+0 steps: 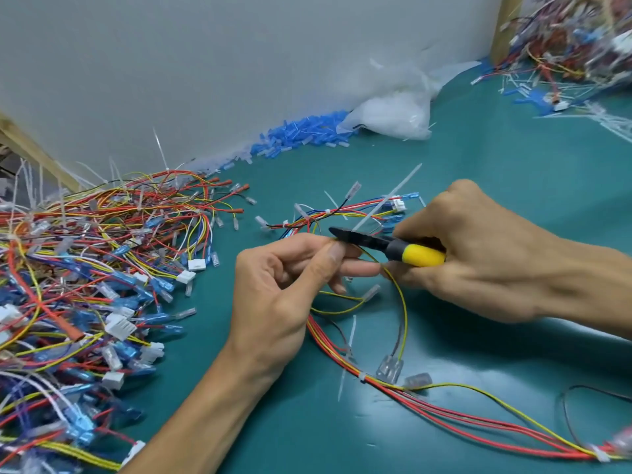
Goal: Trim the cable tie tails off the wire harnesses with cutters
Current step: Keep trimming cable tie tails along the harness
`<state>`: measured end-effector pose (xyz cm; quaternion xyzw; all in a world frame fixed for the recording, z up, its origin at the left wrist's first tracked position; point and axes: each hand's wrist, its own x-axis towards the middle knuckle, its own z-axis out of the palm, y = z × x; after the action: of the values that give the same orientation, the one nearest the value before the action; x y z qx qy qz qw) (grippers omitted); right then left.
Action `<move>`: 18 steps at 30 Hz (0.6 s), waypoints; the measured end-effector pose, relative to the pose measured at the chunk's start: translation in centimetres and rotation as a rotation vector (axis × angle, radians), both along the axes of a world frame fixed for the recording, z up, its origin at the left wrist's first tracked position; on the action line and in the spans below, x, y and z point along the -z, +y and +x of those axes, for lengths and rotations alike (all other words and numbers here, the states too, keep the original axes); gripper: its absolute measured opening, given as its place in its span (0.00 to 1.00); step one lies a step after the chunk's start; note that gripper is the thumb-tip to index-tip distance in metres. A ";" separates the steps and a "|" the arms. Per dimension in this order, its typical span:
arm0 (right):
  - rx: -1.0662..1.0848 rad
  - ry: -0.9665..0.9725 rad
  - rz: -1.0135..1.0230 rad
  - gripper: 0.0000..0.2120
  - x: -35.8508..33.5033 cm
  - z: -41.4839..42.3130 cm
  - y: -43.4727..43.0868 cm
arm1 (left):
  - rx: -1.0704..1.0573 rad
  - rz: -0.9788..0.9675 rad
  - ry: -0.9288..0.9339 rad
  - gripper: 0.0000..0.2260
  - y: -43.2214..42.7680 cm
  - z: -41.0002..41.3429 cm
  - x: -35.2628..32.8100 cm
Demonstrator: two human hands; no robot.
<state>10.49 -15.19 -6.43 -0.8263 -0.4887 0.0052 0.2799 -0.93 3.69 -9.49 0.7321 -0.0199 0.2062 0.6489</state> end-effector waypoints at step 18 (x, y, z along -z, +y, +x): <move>-0.068 -0.113 0.020 0.08 0.6 1.5 -0.1 | -0.015 -0.012 -0.052 0.09 -0.1 0.3 0.2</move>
<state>11.97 -15.29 -7.00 -0.8054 -0.5316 -0.0367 0.2596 -0.66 3.60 -9.73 0.7227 -0.0300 0.2298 0.6512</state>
